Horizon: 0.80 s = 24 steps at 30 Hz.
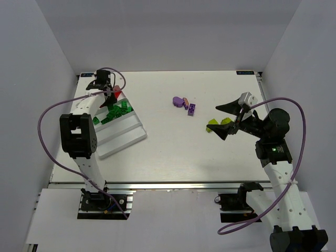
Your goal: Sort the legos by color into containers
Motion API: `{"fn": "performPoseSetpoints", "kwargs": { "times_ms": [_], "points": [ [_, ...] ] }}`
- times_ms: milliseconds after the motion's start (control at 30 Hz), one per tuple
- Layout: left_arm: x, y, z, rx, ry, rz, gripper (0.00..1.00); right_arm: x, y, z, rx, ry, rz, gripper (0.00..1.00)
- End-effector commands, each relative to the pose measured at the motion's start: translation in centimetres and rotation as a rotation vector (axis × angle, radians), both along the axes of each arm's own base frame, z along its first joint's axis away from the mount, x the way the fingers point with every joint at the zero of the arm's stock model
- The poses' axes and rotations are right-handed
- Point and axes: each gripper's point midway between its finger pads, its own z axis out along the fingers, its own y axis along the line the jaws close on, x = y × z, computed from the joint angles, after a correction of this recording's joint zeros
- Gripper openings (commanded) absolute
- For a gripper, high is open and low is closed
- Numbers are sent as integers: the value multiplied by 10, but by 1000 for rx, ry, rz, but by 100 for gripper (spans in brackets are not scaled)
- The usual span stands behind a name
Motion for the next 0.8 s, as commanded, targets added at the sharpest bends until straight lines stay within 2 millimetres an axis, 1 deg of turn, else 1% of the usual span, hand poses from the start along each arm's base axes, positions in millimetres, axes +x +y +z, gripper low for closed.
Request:
{"fn": "performPoseSetpoints", "kwargs": {
  "times_ms": [0, 67, 100, 133, 200, 233, 300, 333, 367, 433, 467, 533, 567, 633, 733, 767],
  "points": [
    [6, 11, 18, 48, -22, 1, 9, -3, 0, 7, 9, -40, 14, 89],
    [3, 18, 11, 53, 6, 8, 10, -4, 0, 8, 9, -44, 14, 89],
    [1, 19, 4, 60, 27, 11, 12, -3, 0, 8, 9, -43, 14, 89],
    [1, 21, 2, 69, 33, 15, 16, -4, 1, 8, 9, -41, 16, 89],
    [-1, 25, -4, 88, 50, 31, 24, -3, 0, 8, 9, -43, 14, 89],
    [-2, 26, -5, 89, 53, 33, 29, -4, 0, 8, 9, -43, 14, 89],
    [-2, 26, -7, 92, 57, 37, 35, -4, 0, 8, 9, -45, 14, 89],
    [-2, 27, -5, 94, 54, 40, 44, -3, 0, 8, 8, -43, 14, 89],
    [-3, 27, -5, 95, 54, 44, 48, -4, 0, 8, 9, -42, 16, 89],
    [-4, 29, -1, 105, 45, 54, 58, -4, 0, 7, 8, -43, 16, 89],
    [-4, 30, 0, 107, 43, 58, 67, -4, 1, 8, 9, -43, 17, 89],
    [-4, 30, 4, 104, 34, 63, 70, -4, 1, 7, 9, -41, 17, 89],
    [-4, 28, 7, 95, 26, 60, 73, -4, 1, 8, 9, -45, 17, 89],
    [-3, 24, 12, 74, 9, 50, 76, -3, 0, 7, 8, -43, 14, 89],
    [-2, 16, 29, 24, -42, 47, 81, -1, -1, 6, 7, -38, 6, 89],
    [-1, 9, 46, -11, -92, 30, 82, 1, -2, 6, 2, -49, -5, 89]
  ]
}}
